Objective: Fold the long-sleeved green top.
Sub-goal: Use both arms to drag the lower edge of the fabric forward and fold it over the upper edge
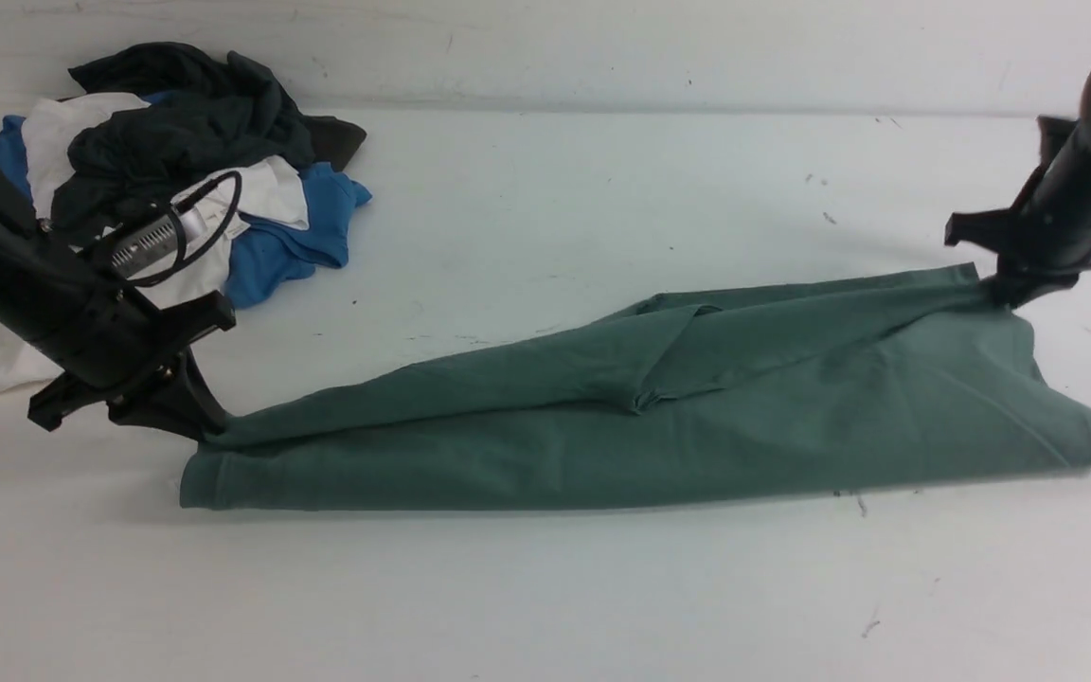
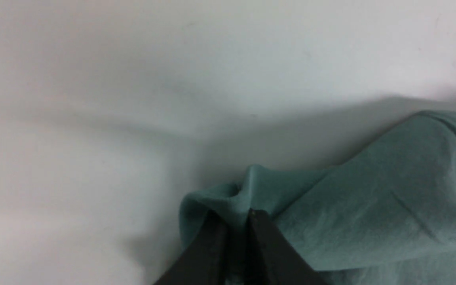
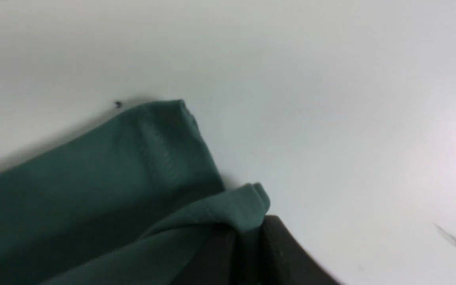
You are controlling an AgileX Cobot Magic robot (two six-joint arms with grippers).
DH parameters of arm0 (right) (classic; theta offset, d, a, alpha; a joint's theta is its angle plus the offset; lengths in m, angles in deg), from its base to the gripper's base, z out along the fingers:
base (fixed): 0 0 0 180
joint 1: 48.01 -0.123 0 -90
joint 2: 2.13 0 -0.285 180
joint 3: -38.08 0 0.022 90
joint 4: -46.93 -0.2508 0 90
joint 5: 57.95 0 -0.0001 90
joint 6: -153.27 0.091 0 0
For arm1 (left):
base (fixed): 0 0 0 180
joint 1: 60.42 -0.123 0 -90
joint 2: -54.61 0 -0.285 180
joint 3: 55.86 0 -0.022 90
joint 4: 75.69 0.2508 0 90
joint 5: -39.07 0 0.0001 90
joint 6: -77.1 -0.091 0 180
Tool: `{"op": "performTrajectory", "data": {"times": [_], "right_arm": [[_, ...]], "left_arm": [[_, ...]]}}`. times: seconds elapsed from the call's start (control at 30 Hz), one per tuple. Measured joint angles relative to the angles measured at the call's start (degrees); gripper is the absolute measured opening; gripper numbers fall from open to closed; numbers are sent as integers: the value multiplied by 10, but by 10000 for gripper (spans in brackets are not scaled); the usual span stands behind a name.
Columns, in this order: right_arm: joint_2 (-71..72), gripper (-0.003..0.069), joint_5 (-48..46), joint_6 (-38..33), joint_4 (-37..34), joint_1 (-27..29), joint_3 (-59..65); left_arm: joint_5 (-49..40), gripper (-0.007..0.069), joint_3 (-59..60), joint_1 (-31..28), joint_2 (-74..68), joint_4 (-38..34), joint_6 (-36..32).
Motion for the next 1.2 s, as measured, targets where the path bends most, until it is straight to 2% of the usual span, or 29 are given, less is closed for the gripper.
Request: {"op": "performTrajectory", "data": {"times": [0.1,0.13,0.17,0.2,0.27,0.37,0.47,0.57,0.63,0.7,0.73,0.77,0.83,0.97,1.03,1.1,1.13,1.2], "right_arm": [[-49,127,-17,-16,-6,0,-94],[-68,160,-21,-25,-13,0,-126],[-72,191,-24,-32,-17,0,-138],[-72,202,-24,-33,-18,0,-140],[-66,272,-29,-44,-22,0,-143],[-40,340,-35,-51,-16,0,-143],[9,387,-38,-55,-15,0,-143],[60,395,-37,-60,-26,0,-131],[130,382,-37,-69,-48,0,-92],[199,335,-37,-78,-72,0,-19],[214,323,-36,-79,-74,0,-10],[262,284,-36,-85,-81,0,55],[345,212,-36,-89,-83,0,163],[514,76,-37,-84,-83,0,391],[580,31,-38,-72,-86,0,479],[644,1,-32,-66,-89,0,565],[650,0,-31,-66,-89,0,573],[718,-11,-4,-64,-89,0,656]], "left_arm": [[11,98,0,0,-2,1,-2],[19,135,-1,0,-1,2,-6],[30,177,-1,0,2,3,-12],[30,183,-1,0,3,3,-12],[44,262,-1,0,11,5,-21],[47,322,-13,0,18,6,-26],[36,335,-55,0,21,7,-35],[8,316,-97,1,22,6,-37],[-40,251,-150,9,24,4,-38],[-75,150,-189,32,28,4,-43],[-79,130,-191,35,28,4,-43],[-88,65,-205,60,31,4,-53],[-93,20,-211,103,32,4,-75],[-96,-4,-213,205,24,20,-97],[-97,-3,-213,256,16,42,-100],[-95,4,-213,302,8,83,-100],[-92,6,-213,306,8,88,-100],[-58,39,-213,356,0,155,-97]]}}
